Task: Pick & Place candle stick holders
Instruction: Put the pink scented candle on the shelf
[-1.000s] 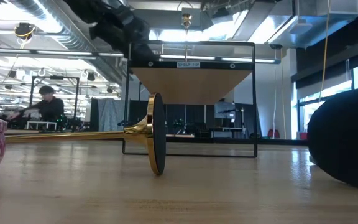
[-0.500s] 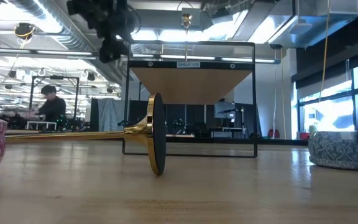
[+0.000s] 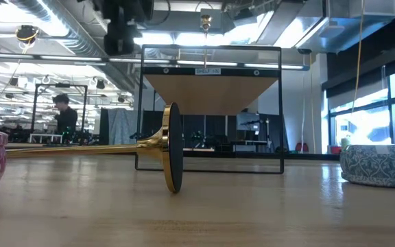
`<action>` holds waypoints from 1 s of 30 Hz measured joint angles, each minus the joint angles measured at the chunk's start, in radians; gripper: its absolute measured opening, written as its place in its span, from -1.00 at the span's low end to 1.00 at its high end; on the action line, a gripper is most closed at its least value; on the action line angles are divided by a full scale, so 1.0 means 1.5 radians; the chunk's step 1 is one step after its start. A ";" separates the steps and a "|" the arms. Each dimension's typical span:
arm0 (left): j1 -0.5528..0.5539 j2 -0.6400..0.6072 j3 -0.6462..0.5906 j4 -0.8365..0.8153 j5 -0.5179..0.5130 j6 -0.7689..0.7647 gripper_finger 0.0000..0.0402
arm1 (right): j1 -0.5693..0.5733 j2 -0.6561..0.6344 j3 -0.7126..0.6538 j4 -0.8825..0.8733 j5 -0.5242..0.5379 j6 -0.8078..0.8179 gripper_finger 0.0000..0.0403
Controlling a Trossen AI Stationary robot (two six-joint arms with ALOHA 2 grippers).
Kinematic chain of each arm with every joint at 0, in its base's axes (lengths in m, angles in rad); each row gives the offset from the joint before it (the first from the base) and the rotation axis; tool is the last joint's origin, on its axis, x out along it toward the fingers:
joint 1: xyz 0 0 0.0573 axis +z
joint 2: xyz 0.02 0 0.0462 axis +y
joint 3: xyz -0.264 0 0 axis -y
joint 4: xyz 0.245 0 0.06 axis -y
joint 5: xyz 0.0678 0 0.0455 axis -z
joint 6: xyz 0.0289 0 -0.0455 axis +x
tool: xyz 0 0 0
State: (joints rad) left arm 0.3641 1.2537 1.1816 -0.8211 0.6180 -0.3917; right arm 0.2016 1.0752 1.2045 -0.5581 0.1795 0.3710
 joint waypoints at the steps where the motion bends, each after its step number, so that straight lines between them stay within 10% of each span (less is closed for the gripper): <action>1: -0.014 0.000 0.000 0.000 0.000 -0.005 -0.17 | 0.000 0.000 0.000 0.002 0.000 0.005 -0.17; 12: -0.206 0.000 0.000 0.007 -0.061 -0.061 -0.17 | 0.000 0.003 0.001 0.002 0.000 0.068 -0.17; 30: -0.584 0.004 0.001 0.159 -0.532 -0.295 -0.17 | 0.048 0.111 0.001 0.110 -0.026 0.174 -0.17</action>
State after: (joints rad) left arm -0.5117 1.2603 1.1828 -0.5832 -0.1806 -0.8337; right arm 0.2739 1.2417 1.2060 -0.3928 0.1402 0.6320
